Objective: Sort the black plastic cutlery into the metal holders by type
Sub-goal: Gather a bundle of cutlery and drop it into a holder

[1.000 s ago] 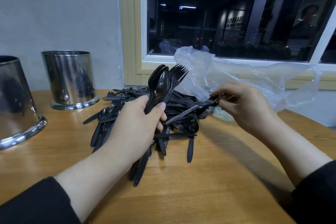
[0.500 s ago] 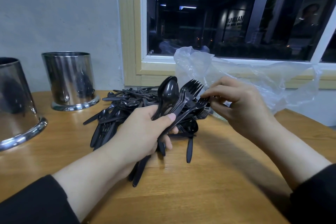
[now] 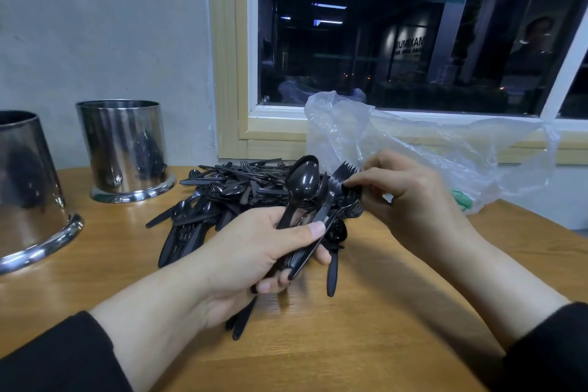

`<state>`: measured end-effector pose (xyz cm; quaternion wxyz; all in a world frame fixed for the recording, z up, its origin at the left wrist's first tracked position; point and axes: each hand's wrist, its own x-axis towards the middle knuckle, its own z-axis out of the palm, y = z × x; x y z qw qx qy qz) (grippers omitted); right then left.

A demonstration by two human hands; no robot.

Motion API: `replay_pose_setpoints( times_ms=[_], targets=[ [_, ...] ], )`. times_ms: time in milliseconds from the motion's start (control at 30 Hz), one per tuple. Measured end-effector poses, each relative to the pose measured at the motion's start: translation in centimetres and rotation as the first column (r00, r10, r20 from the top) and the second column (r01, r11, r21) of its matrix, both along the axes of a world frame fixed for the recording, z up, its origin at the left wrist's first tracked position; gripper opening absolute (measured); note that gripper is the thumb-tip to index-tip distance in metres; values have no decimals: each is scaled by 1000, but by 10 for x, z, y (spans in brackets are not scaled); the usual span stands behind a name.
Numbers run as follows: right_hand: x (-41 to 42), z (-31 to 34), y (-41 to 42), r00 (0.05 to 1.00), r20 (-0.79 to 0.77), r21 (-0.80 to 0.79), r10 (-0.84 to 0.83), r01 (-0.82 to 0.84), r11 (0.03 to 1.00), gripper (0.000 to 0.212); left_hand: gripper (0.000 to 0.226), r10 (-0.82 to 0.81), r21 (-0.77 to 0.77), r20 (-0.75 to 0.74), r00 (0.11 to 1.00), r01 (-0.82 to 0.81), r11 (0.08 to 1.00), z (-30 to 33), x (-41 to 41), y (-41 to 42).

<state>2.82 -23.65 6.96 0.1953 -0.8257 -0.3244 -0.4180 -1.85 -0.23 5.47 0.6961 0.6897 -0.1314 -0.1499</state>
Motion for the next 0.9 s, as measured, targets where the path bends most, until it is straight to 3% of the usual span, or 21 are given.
replay_pose_setpoints(
  times_ms=[133, 267, 467, 567, 667, 800, 900],
  targets=[
    [0, -1, 3, 999, 35, 12, -35, 35, 999, 23, 35, -48, -52, -60, 997, 45, 998, -1, 3, 1],
    [0, -2, 4, 995, 48, 60, -82, 80, 995, 27, 32, -86, -128, -123, 989, 71, 989, -2, 4, 2],
    [-1, -4, 10, 995, 68, 87, -73, 67, 994, 23, 61, -129, -192, -163, 978, 97, 977, -2, 5, 3],
    [-3, -5, 14, 995, 68, 70, -70, 65, 995, 24, 58, -144, -210, -180, 973, 105, 972, -2, 6, 4],
    [-5, -4, 15, 996, 74, 68, -58, 53, 996, 26, 40, -137, -224, -179, 974, 95, 970, -2, 7, 4],
    [-5, 0, 11, 998, 30, 151, -62, 56, 987, 27, 19, -35, -180, -80, 996, 20, 984, 0, 7, 4],
    [-11, 8, 9, 991, -134, 404, -26, 79, 911, 26, 23, 166, 39, 178, 970, -176, 984, 1, 6, 6]
  ],
)
